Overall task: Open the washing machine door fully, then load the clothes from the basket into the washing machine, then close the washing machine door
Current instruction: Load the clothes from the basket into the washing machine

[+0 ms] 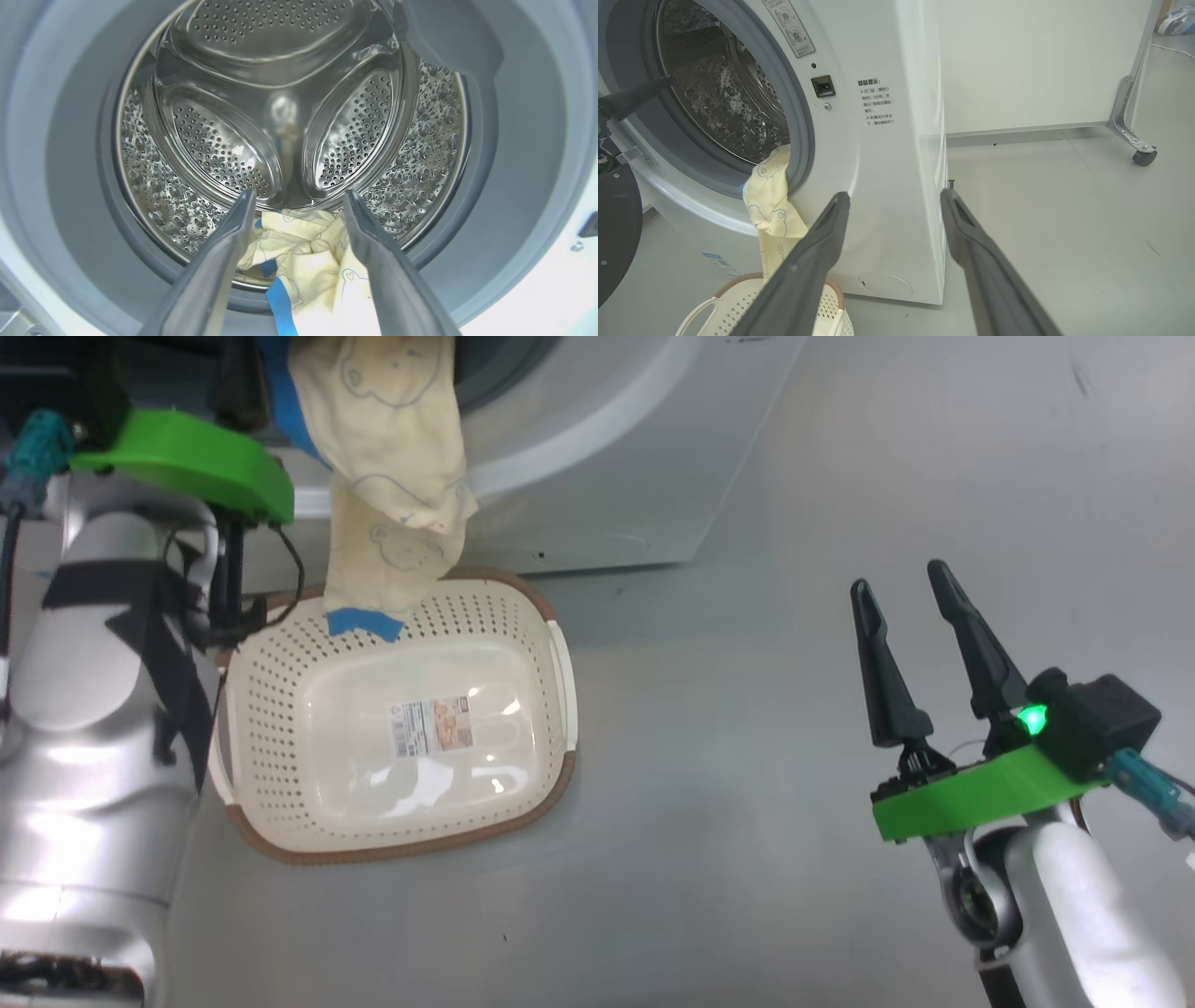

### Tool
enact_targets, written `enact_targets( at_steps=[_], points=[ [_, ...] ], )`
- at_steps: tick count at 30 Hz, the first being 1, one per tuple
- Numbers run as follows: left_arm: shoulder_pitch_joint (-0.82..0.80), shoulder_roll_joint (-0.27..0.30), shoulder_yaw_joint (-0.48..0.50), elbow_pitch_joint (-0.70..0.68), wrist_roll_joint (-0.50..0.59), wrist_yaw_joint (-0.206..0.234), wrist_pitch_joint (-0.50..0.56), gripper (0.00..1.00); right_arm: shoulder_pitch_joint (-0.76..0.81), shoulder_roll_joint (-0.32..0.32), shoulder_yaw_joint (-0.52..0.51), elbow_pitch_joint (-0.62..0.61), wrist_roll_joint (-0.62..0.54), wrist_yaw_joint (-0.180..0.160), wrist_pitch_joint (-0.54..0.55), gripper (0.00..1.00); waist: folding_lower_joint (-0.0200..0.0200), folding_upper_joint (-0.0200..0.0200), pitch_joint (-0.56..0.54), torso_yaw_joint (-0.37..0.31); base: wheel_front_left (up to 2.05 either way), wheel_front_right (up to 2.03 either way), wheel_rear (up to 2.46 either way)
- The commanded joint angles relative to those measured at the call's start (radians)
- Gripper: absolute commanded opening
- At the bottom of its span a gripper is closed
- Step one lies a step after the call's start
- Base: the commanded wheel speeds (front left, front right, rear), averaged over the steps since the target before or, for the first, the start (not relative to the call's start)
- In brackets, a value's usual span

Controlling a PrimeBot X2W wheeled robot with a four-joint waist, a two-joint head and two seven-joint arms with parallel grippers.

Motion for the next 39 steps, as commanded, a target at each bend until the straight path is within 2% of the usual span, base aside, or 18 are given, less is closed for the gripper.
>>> enact_targets(
  at_steps=[1, 10, 20, 25, 29, 39],
  points=[
    [0.016, 0.046, 0.029, -0.054, 0.003, 0.009, -0.006, 1.00, 0.028, -0.012, 0.014, -0.024, -0.005, 0.003, -0.006, 1.00, 0.0000, -0.0001, -0.071, 0.034, 0.00, 0.00, 0.00],
    [0.337, 0.096, 0.065, -0.252, 0.005, 0.043, -0.006, 1.00, 0.136, -0.021, 0.006, -0.026, -0.007, 0.003, -0.006, 1.00, 0.0000, -0.0001, -0.240, 0.064, 0.00, 0.00, 0.00],
    [0.655, 0.139, 0.108, -0.448, -0.019, 0.095, -0.006, 1.00, 0.208, -0.020, 0.013, -0.041, -0.009, 0.003, -0.006, 1.00, 0.0000, -0.0001, -0.312, 0.059, 0.00, 0.00, 0.00],
    [0.836, 0.130, 0.157, -0.564, -0.033, 0.159, -0.006, 1.00, 0.235, -0.018, 0.012, -0.047, -0.011, 0.003, -0.006, 1.00, 0.0000, -0.0001, -0.324, 0.053, 0.00, 0.00, 0.00],
    [0.961, 0.119, 0.184, -0.651, -0.029, 0.191, -0.006, 1.00, 0.250, -0.020, 0.010, -0.050, -0.014, 0.003, -0.006, 1.00, 0.0000, -0.0001, -0.330, 0.049, 0.00, 0.00, 0.00],
    [1.136, 0.069, 0.219, -0.752, -0.011, 0.222, -0.006, 1.00, 0.271, -0.012, -0.001, -0.053, -0.012, 0.003, -0.006, 1.00, 0.0000, -0.0001, -0.341, 0.044, 0.00, 0.00, 0.00]
  ],
)
